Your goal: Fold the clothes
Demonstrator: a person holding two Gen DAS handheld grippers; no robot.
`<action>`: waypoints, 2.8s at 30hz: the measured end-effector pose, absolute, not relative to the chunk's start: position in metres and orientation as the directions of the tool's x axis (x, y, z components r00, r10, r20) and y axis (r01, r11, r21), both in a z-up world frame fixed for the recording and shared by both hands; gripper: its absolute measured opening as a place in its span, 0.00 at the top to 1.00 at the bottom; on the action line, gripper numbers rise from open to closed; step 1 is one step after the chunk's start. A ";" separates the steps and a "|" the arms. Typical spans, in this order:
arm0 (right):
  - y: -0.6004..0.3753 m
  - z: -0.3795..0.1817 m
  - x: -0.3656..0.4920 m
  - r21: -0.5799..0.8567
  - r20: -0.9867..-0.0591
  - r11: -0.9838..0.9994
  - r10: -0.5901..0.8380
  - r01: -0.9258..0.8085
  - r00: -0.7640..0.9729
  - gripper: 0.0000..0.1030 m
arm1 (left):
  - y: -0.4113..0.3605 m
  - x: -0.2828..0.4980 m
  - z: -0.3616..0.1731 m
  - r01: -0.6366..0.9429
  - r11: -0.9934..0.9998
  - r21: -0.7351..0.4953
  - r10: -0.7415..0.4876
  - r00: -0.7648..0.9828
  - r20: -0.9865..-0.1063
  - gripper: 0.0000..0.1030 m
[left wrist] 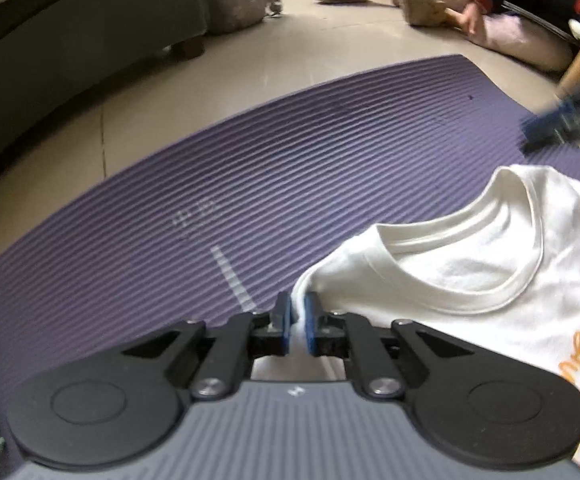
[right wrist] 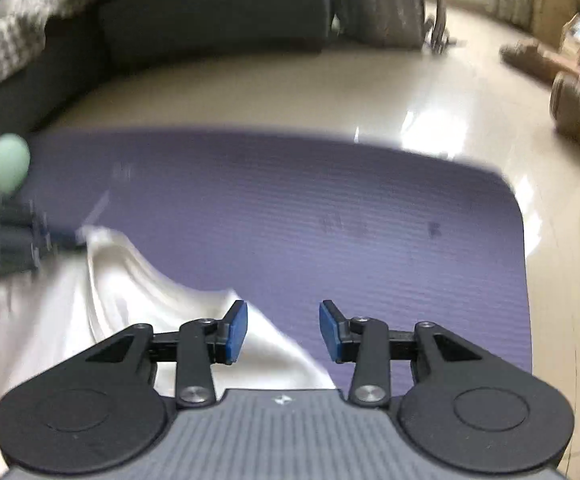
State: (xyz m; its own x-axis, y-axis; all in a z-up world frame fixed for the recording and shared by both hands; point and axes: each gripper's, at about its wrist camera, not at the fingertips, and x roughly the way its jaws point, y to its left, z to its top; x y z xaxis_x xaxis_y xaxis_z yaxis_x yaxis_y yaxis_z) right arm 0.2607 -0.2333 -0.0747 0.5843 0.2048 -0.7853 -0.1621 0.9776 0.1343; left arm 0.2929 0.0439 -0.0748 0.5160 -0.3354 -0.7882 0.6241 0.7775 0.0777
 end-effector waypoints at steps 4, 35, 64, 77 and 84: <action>-0.231 -0.090 0.255 0.098 -0.790 0.983 0.173 -0.158 0.588 0.68 | 0.043 0.291 -0.076 0.581 0.810 0.075 -0.314 0.539 -0.782 0.93; -0.117 -0.038 0.243 -0.290 -0.679 0.932 -0.040 -0.218 0.733 0.51 | 0.069 0.275 -0.039 0.245 0.925 0.289 0.022 0.727 -0.686 0.00; -0.092 -0.063 0.102 0.071 -0.892 0.832 0.300 -0.550 0.338 0.55 | 0.144 0.036 -0.040 0.307 0.952 -0.010 -0.145 0.421 -0.895 0.00; -0.102 -0.020 0.044 0.168 -0.866 0.640 0.460 -0.750 0.199 0.95 | 0.169 -0.008 -0.051 0.280 0.959 -0.041 -0.153 0.392 -0.907 0.01; -0.109 -0.039 -0.003 0.199 -0.950 0.525 0.311 -0.828 -0.031 0.87 | 0.172 -0.004 -0.058 0.278 0.956 -0.096 -0.192 0.345 -0.919 0.01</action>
